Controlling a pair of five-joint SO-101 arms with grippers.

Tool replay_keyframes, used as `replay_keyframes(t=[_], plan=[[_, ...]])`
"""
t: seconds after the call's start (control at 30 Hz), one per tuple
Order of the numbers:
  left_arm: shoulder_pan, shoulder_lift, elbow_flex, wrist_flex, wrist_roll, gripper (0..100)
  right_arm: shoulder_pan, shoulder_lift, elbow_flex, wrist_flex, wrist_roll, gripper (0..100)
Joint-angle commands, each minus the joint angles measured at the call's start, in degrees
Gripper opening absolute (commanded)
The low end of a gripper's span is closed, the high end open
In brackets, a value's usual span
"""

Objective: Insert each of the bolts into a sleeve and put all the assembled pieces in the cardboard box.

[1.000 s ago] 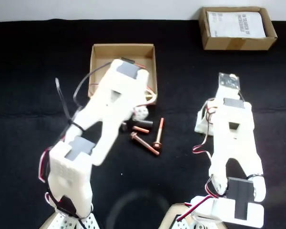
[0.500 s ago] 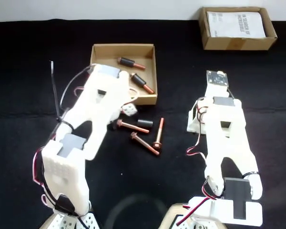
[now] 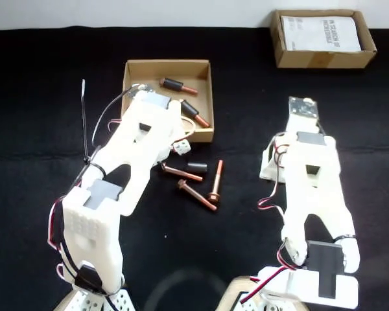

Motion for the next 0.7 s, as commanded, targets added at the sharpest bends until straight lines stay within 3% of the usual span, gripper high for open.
replay_keyframes(t=[0.0, 0.13, 0.37, 0.67], plan=[[1.0, 2.1, 0.2, -0.1, 0.4, 21, 1.1, -2.3, -2.2, 0.1, 0.7, 0.9], [2.0, 1.6, 0.1, 0.1, 0.4, 21, 1.3, -2.3, -2.0, -0.7, 0.7, 0.9], [4.2, 0.1, -8.4, 9.7, 0.4, 21, 1.3, -2.3, 2.1, -4.3, 0.7, 0.9], [3.0, -0.4, -10.0, 11.3, 0.4, 21, 1.4, -2.3, 2.2, -4.3, 2.5, 0.9]])
